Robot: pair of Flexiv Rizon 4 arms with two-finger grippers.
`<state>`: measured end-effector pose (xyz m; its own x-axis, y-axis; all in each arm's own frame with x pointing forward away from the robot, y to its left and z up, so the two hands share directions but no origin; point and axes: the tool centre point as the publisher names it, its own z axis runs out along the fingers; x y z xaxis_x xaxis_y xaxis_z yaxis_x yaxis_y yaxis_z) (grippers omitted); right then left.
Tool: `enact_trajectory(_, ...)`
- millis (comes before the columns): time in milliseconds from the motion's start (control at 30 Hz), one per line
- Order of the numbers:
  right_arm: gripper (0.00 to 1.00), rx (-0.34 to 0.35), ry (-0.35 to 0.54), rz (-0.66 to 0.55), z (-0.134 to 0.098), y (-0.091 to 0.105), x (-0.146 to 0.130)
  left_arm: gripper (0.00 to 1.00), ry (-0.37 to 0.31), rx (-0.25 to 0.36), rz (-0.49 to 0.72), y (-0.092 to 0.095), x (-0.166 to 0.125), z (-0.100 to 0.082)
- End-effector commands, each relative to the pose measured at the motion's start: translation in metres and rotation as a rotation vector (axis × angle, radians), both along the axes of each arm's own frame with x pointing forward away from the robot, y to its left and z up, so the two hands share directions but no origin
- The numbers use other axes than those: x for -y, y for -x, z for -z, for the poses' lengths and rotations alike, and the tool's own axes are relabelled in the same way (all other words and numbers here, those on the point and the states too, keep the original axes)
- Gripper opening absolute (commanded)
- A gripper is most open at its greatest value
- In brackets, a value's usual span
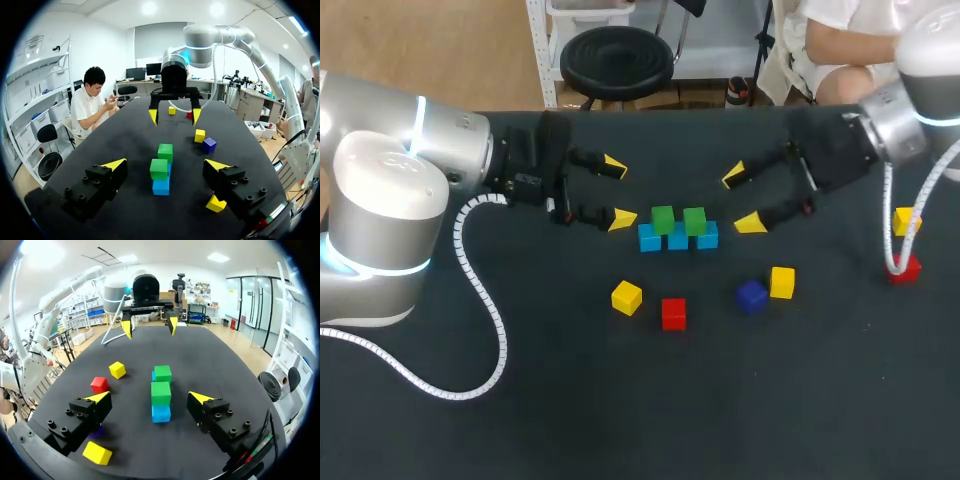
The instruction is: Place the blue cubes, place green cubes on the blue cubes, place the yellow cubes on the green cubes, then place the red cubes on the yellow cubes, and place purple cube on the red cubes.
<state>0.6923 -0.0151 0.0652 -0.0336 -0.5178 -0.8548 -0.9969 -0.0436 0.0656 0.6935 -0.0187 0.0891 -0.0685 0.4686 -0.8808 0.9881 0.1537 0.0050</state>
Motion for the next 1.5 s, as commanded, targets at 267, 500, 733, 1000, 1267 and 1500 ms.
enact_trajectory(267, 1.0, 0.012, 0.073, 0.111, -0.022, 0.059, 0.025, 1.0, 0.004, 0.004, 0.0, 0.001, -0.001, 0.001)
enact_trajectory(500, 1.0, 0.053, 0.057, 0.093, -0.013, 0.083, 0.046, 1.0, 0.004, 0.004, 0.0, 0.001, -0.001, 0.001)
enact_trajectory(733, 1.0, 0.049, 0.044, 0.083, 0.012, 0.096, 0.057, 1.0, 0.004, 0.004, 0.0, 0.001, -0.001, 0.001)
enact_trajectory(1000, 1.0, 0.026, 0.043, 0.073, 0.038, 0.095, 0.066, 1.0, 0.004, 0.004, 0.0, 0.001, -0.001, 0.001)
enact_trajectory(1267, 1.0, 0.014, 0.044, 0.077, 0.05, 0.091, 0.072, 1.0, 0.004, 0.004, 0.0, 0.001, -0.001, 0.001)
enact_trajectory(1500, 1.0, -0.003, 0.05, 0.078, 0.06, 0.088, 0.069, 1.0, 0.004, 0.004, 0.0, 0.001, -0.001, 0.001)
